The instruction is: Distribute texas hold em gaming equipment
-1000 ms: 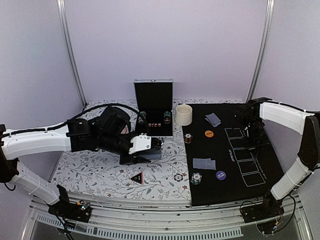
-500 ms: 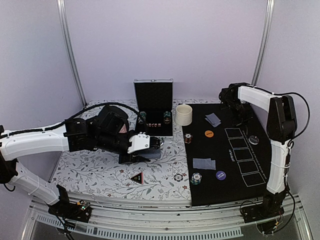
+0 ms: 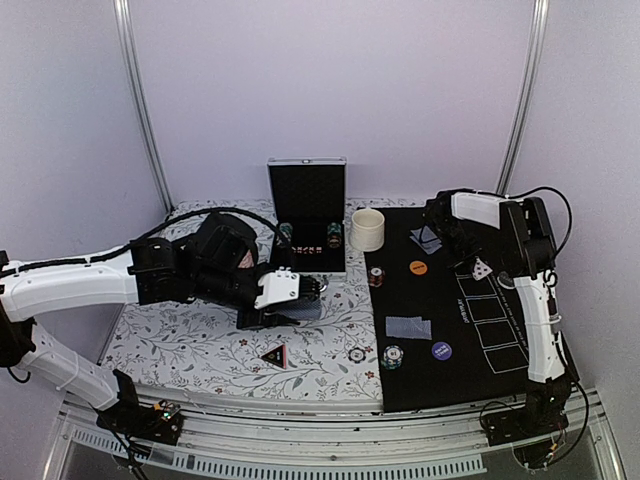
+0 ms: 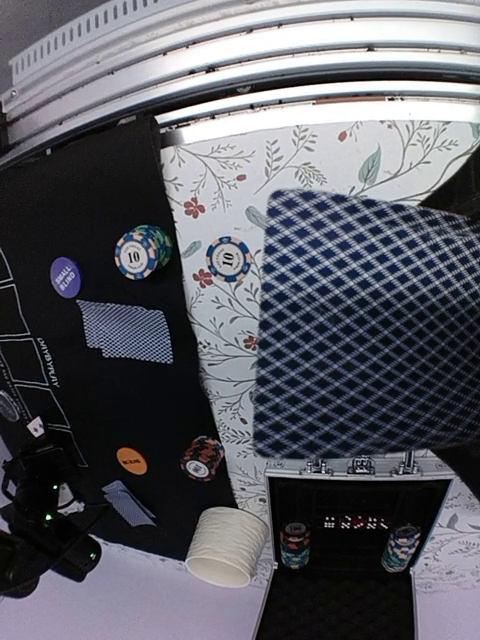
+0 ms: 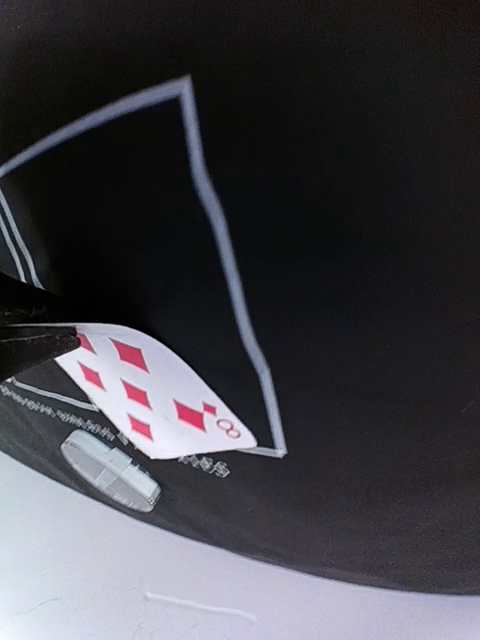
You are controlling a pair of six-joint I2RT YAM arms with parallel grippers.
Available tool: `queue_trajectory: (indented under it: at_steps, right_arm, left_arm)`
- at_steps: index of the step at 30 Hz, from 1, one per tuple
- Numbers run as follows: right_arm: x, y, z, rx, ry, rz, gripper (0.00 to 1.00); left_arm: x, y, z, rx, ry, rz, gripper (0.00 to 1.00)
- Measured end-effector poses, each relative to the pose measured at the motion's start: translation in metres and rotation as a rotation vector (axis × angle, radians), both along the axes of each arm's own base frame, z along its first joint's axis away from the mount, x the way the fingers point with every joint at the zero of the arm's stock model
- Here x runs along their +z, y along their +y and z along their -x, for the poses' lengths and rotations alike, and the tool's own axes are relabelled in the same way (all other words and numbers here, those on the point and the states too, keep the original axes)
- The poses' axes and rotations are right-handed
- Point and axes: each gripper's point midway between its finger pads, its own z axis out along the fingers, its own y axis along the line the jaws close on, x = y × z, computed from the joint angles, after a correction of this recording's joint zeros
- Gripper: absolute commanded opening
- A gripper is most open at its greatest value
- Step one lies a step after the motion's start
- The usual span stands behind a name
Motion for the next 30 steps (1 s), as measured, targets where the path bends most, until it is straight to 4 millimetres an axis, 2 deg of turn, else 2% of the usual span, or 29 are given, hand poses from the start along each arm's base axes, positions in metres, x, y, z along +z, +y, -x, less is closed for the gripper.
queue_trajectory:
  at_steps: [8,17,30]
  right_arm:
    - [-0.005,0.027,-0.023,0.018,-0.039,-0.149,0.02]
    - [-0.007,0.025,-0.024,-0.08,-0.074,-0.218,0.02]
    - [-0.006,0.026,-0.032,-0.289,-0.153,-0.451,0.02]
  left_arm:
    - [-0.002,0.001,0.0,0.001,-0.001,-0.004,0.47]
    - [-0.002,0.001,0.0,0.0,-0.002,-0.005,0.48]
    - [0.001,0.002,0.001,-0.001,-0.006,0.002,0.48]
